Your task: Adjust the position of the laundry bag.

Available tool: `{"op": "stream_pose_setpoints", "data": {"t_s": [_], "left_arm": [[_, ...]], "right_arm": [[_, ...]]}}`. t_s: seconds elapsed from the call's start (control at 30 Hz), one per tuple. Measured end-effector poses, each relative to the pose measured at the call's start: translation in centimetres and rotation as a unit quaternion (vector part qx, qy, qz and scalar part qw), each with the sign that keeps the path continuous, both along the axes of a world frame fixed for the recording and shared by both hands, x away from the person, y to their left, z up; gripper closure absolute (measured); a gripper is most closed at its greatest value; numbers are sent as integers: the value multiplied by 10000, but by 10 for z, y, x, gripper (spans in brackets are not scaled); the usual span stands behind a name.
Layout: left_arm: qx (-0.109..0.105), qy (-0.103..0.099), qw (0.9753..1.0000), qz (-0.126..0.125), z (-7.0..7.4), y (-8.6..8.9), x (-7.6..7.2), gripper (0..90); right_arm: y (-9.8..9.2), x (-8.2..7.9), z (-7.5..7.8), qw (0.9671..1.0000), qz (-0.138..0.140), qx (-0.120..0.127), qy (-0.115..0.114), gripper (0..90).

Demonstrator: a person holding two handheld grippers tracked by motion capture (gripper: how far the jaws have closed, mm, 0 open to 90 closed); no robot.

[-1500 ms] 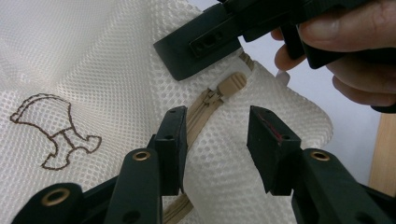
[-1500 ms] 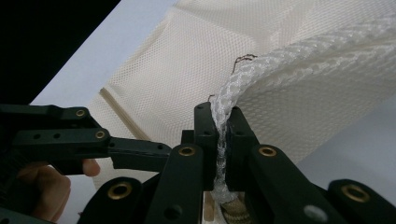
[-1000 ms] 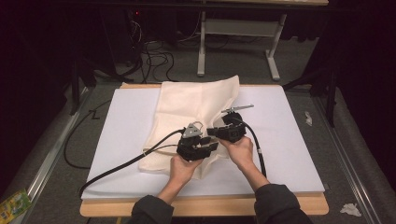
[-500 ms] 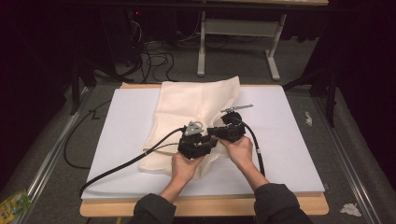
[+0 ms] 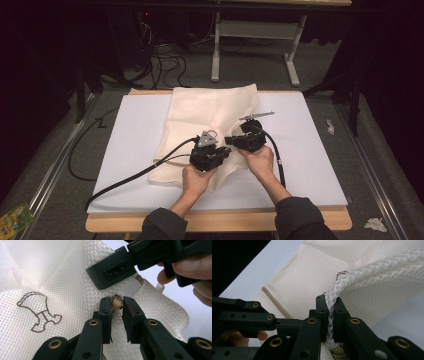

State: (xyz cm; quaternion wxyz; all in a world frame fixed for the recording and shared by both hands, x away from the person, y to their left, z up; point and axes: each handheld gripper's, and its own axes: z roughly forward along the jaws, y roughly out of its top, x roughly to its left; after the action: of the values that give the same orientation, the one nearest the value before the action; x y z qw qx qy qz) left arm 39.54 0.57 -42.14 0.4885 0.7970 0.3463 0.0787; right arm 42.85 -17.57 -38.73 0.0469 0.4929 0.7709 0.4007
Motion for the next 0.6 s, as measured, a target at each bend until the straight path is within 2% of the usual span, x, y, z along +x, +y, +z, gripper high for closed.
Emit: {"op": "stream_pose_setpoints", "data": {"t_s": [0.3,0.33,0.6], "left_arm": [[-4,23,10000,4,-1,0,1,824],[-8,43,10000,-11,-1,0,1,866],[-51,99,9999,-60,0,0,1,871]], "right_arm": [[2,0,-1,10000,38,-3,-26,875],[1,0,-1,10000,50,-3,-11,874],[-4,-1,-2,9999,109,-36,-7,849]]}}
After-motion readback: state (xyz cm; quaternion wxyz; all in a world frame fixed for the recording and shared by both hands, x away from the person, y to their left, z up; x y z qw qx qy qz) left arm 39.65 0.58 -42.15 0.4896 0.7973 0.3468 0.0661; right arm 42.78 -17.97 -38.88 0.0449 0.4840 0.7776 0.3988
